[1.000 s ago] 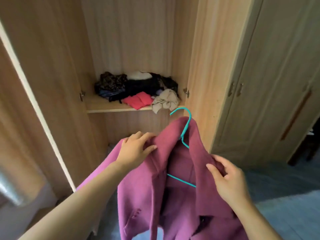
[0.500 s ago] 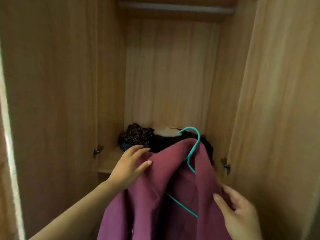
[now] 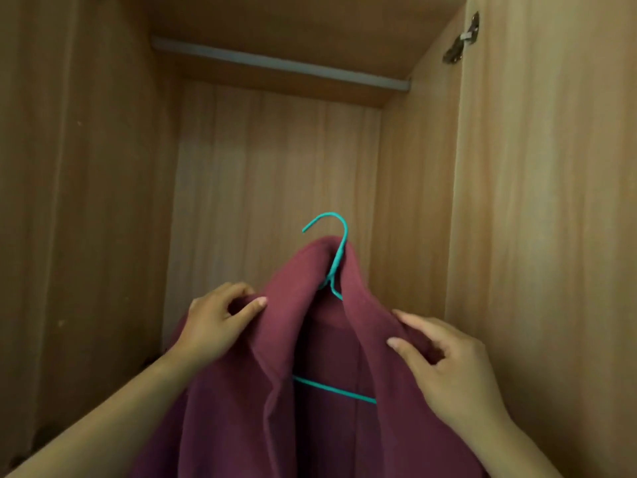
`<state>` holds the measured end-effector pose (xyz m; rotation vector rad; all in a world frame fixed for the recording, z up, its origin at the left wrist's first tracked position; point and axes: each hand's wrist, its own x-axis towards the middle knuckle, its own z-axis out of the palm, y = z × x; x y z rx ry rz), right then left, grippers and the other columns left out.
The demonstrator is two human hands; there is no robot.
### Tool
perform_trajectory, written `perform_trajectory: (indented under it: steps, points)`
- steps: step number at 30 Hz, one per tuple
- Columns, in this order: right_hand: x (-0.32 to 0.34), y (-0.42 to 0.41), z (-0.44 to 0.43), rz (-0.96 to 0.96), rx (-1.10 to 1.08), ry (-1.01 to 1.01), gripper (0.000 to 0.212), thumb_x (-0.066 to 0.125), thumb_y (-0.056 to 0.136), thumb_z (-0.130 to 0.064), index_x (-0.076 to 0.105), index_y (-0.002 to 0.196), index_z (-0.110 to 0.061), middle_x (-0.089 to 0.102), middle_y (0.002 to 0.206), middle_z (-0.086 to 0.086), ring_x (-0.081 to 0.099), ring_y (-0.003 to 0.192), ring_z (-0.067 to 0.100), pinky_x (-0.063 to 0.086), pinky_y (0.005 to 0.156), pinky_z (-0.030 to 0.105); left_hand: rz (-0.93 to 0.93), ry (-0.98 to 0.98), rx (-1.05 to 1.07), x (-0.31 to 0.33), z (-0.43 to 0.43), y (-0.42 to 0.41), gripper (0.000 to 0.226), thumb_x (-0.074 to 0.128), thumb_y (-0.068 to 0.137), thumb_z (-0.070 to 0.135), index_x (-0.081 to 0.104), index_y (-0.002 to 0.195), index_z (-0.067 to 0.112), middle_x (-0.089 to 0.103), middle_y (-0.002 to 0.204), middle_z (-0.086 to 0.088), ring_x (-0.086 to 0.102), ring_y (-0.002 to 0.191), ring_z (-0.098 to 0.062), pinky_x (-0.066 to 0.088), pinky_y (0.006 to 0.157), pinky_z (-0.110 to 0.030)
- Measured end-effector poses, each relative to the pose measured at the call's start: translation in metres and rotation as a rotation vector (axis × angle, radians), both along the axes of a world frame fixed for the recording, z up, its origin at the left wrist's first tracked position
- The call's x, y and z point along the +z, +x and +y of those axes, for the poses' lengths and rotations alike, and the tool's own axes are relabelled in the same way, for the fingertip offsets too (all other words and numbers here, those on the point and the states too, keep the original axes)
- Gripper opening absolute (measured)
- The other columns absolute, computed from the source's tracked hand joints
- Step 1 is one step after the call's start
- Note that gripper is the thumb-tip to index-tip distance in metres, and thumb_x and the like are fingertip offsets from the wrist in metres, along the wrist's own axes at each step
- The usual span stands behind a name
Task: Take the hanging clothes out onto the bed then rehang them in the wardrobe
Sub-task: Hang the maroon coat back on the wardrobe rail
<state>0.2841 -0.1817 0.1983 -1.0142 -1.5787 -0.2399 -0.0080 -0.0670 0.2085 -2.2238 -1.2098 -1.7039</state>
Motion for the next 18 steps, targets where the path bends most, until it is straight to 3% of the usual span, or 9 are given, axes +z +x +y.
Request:
perform_trajectory:
  steps: [3,6,11,14,18]
  points:
    - [0.04,-0.002,0.043,0.013,-0.07,0.031,0.031,0.078,0.071,-0.022,0.072,0.1,-0.031,0.068,0.092,-0.026,0.061,0.088,-0.012,0.042,0.077,0.003,-0.019,0.039,-0.017,0.037,0.046,0.001,0.048,0.041,0.068,0.07,0.059,0.072,0.025,0.06,0.074,0.009,0.056,0.074,-0.003,0.044,0.073,-0.034]
    - [0.081,-0.004,0.091,-0.018,-0.165,0.008,0.027,0.077,0.072,-0.027,0.072,0.099,-0.028,0.071,0.089,-0.021,0.063,0.079,-0.009,0.046,0.072,0.009,0.01,0.025,-0.014,0.074,0.098,-0.001,0.049,0.037,0.066,0.075,0.057,0.073,0.031,0.061,0.078,0.01,0.057,0.078,-0.004,0.045,0.081,-0.036]
    - [0.126,-0.019,0.157,-0.071,-0.313,0.053,0.023,0.074,0.075,-0.027,0.072,0.098,-0.026,0.071,0.086,-0.014,0.062,0.074,-0.003,0.042,0.064,0.006,0.054,-0.004,-0.044,0.116,0.176,-0.008,0.039,0.046,0.08,0.068,0.053,0.073,0.031,0.059,0.077,0.01,0.059,0.084,-0.016,0.046,0.084,-0.041]
    - [0.145,-0.028,0.186,-0.081,-0.367,0.113,0.025,0.074,0.076,-0.026,0.072,0.101,-0.024,0.073,0.09,-0.008,0.064,0.072,0.007,0.045,0.065,0.019,0.039,0.048,-0.035,0.139,0.208,-0.009,0.042,0.043,0.077,0.068,0.054,0.073,0.028,0.059,0.075,0.009,0.059,0.083,-0.02,0.047,0.081,-0.041]
    - [0.176,-0.032,0.225,-0.102,-0.422,0.211,0.026,0.073,0.077,-0.027,0.071,0.102,-0.025,0.073,0.085,-0.007,0.063,0.065,0.011,0.048,0.065,0.025,0.021,0.104,-0.007,0.177,0.252,-0.006,0.043,0.043,0.077,0.07,0.058,0.078,0.029,0.064,0.087,0.008,0.059,0.088,-0.018,0.047,0.084,-0.043]
